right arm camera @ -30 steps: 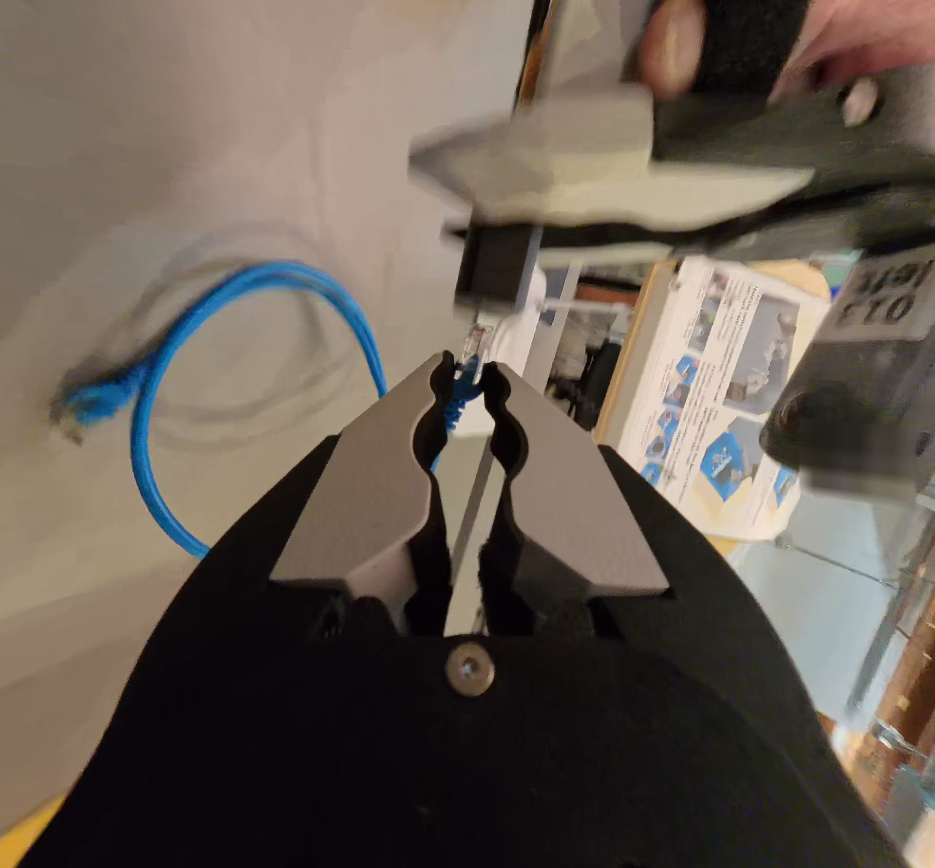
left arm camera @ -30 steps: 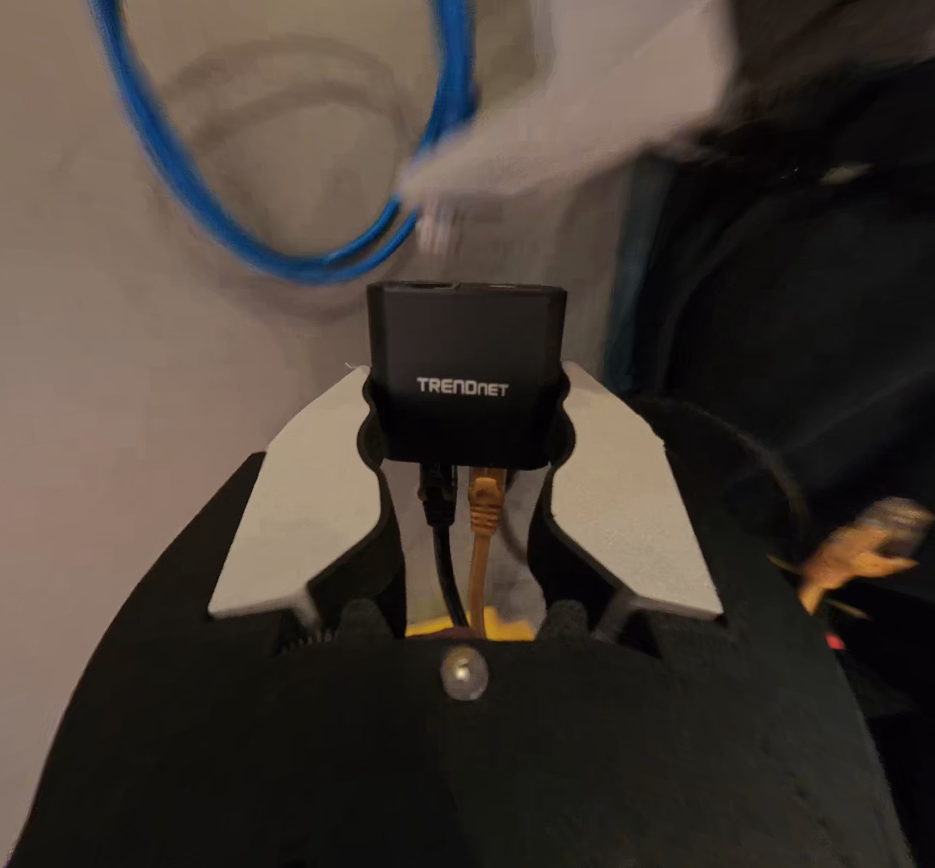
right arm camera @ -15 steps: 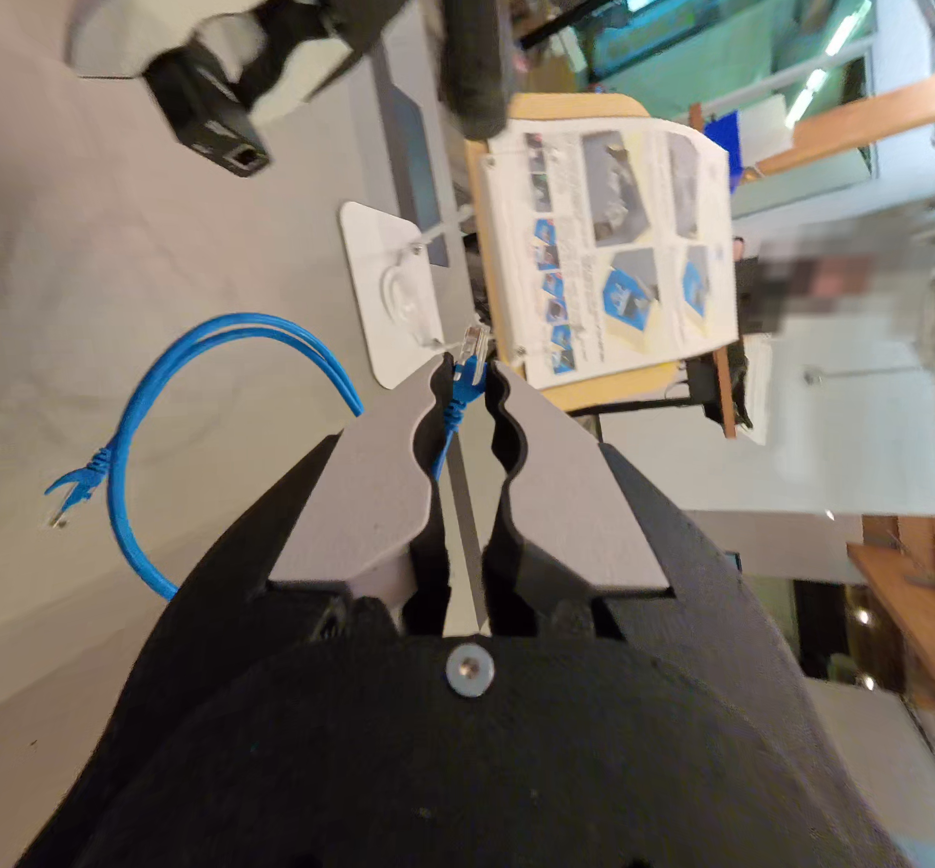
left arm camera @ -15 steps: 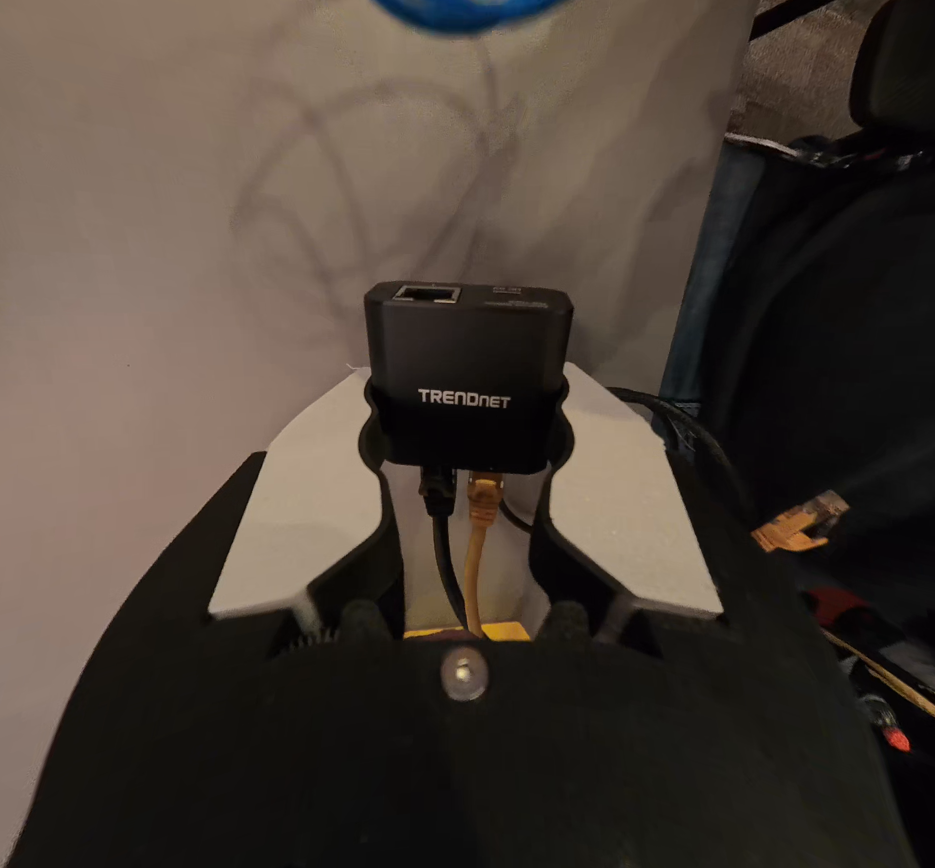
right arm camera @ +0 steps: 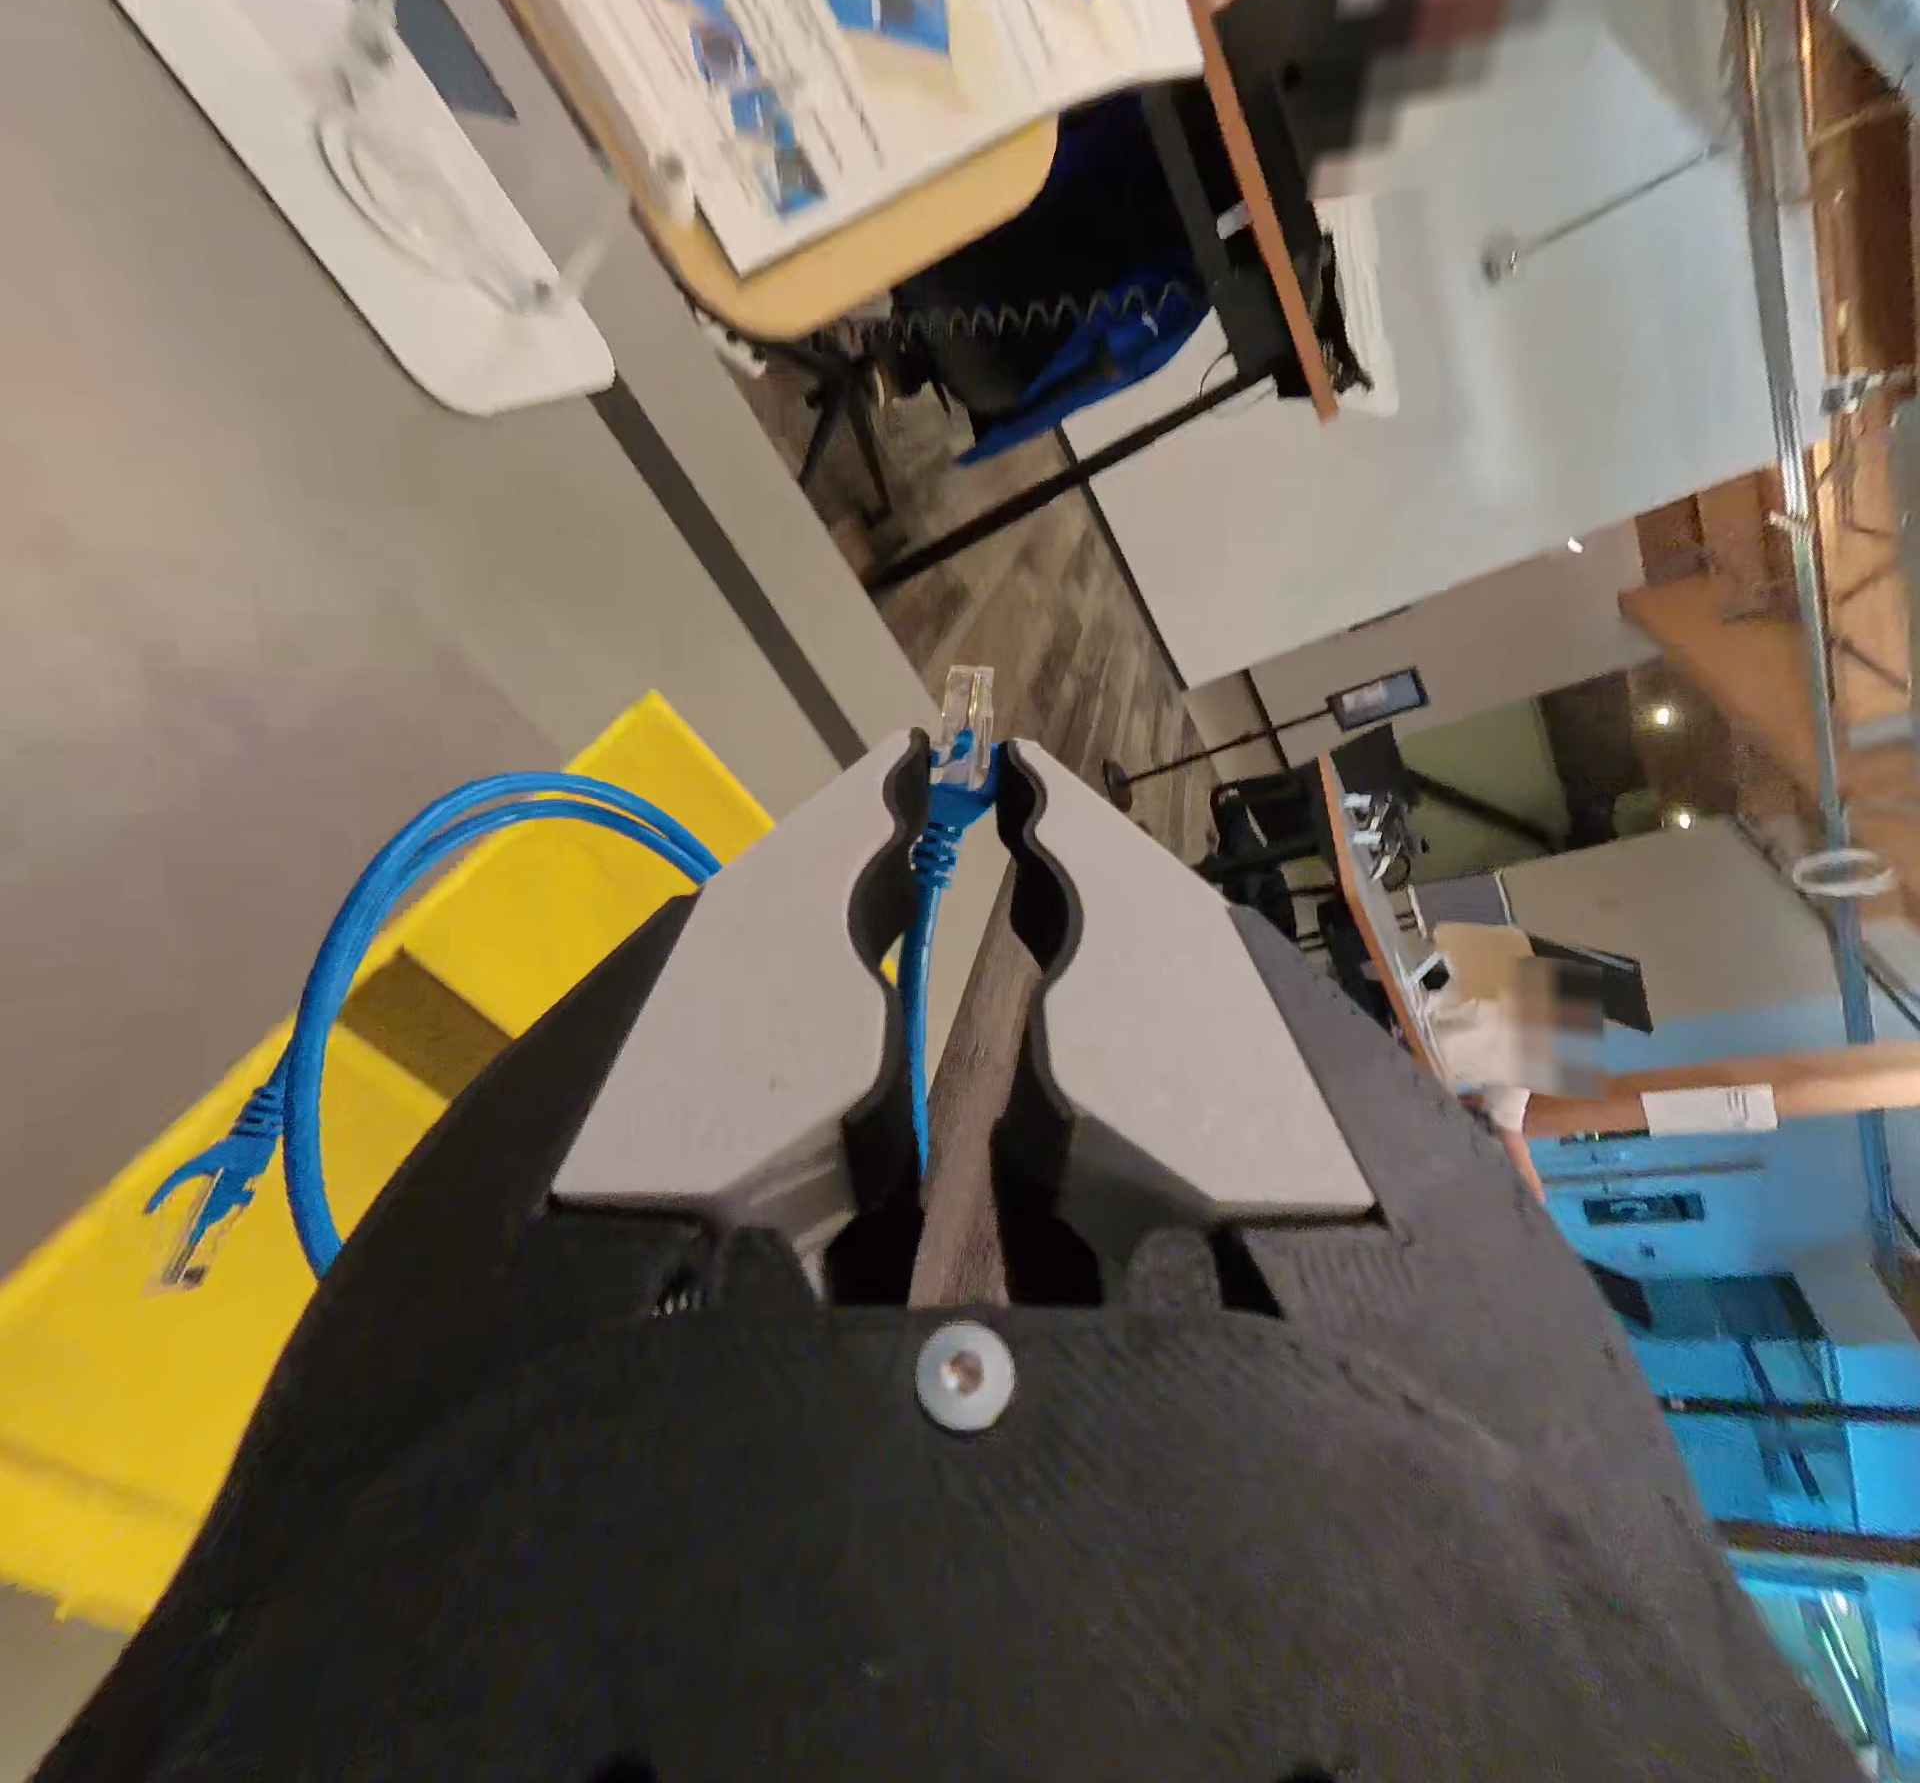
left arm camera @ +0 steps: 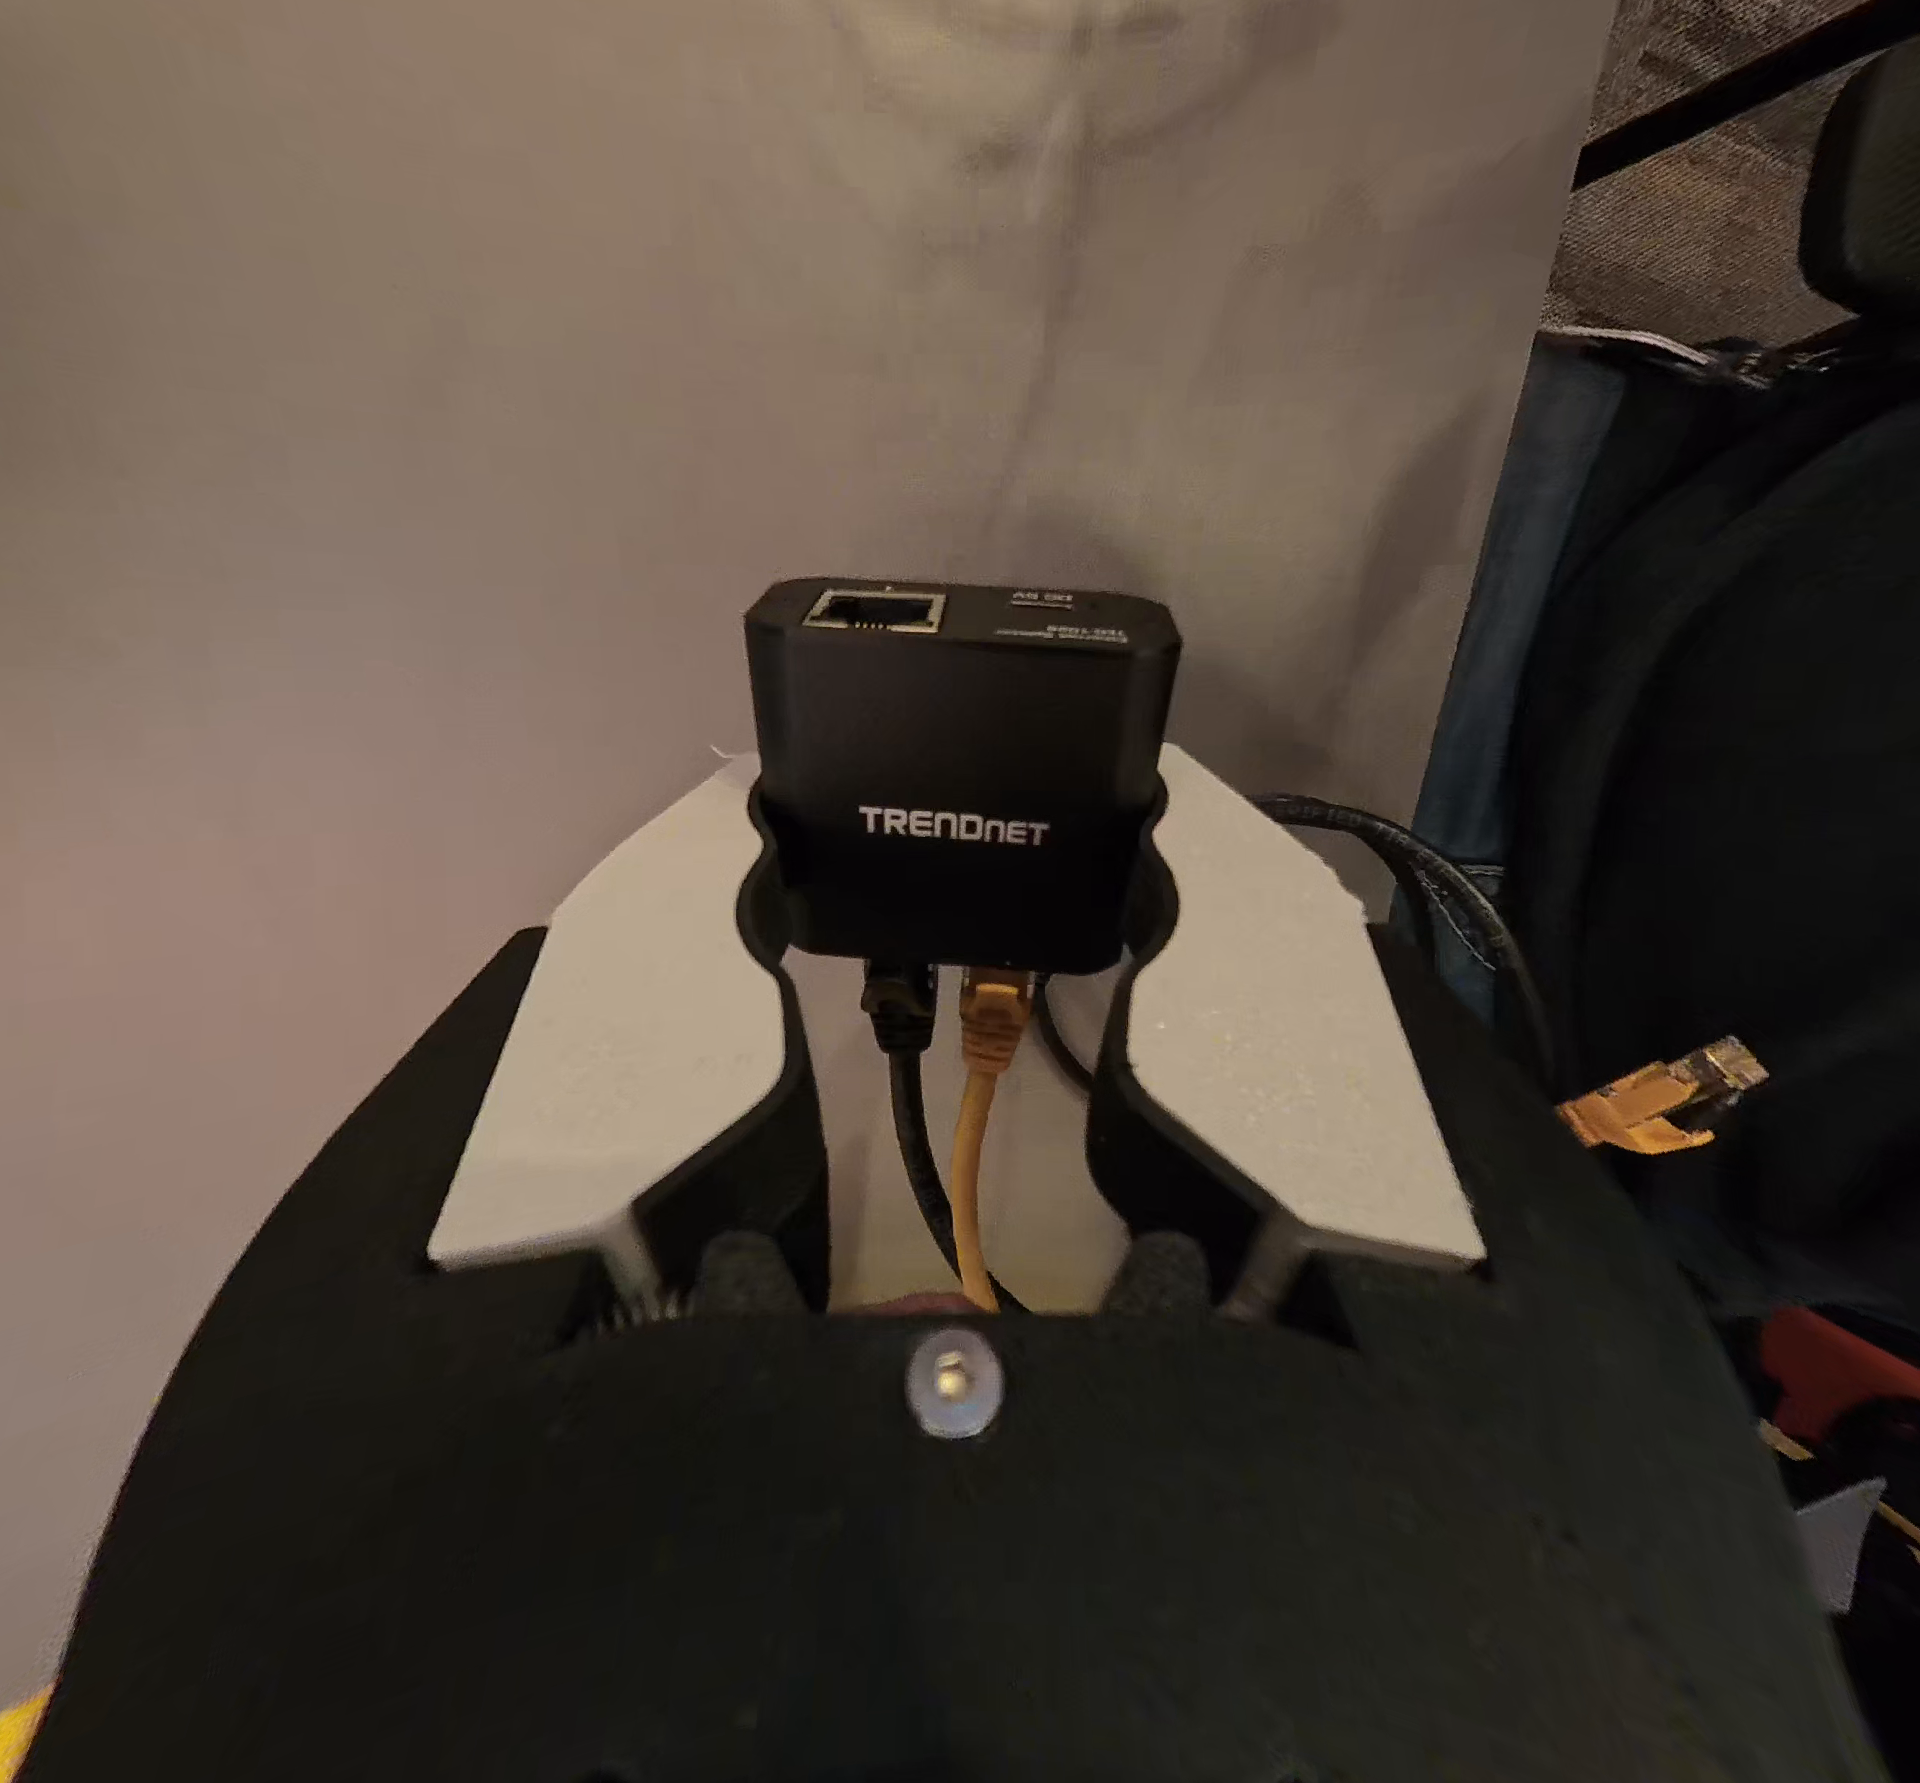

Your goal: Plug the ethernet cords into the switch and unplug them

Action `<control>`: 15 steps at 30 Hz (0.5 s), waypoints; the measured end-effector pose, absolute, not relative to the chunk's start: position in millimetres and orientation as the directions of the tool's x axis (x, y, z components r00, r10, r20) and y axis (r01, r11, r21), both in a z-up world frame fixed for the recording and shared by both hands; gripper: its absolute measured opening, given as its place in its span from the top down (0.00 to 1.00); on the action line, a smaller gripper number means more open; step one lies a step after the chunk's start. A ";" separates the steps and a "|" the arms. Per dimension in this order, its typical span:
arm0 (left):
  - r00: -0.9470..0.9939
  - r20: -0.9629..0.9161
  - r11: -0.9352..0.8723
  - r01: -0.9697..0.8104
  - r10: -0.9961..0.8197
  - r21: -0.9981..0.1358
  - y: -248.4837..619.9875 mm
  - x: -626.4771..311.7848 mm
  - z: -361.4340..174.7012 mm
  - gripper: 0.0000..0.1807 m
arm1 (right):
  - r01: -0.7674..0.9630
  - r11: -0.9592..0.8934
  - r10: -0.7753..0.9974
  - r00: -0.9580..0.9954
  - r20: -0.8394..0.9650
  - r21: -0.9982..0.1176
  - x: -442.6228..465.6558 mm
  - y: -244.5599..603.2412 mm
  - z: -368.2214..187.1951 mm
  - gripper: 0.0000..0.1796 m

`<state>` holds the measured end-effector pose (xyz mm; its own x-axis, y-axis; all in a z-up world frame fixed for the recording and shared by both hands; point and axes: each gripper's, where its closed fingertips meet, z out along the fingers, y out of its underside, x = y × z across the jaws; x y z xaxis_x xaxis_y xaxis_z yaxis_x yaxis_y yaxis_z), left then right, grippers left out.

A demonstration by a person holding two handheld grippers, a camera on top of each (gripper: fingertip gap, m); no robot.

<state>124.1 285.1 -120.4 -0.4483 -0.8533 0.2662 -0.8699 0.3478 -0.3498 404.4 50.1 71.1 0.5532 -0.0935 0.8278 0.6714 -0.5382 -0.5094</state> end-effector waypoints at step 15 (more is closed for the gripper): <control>-0.444 0.258 0.357 -0.876 -0.858 -0.323 279.3 122.5 -126.2 0.65 | 0.360 -0.777 -0.082 0.756 0.649 -0.517 471.9 -24.0 -127.8 0.93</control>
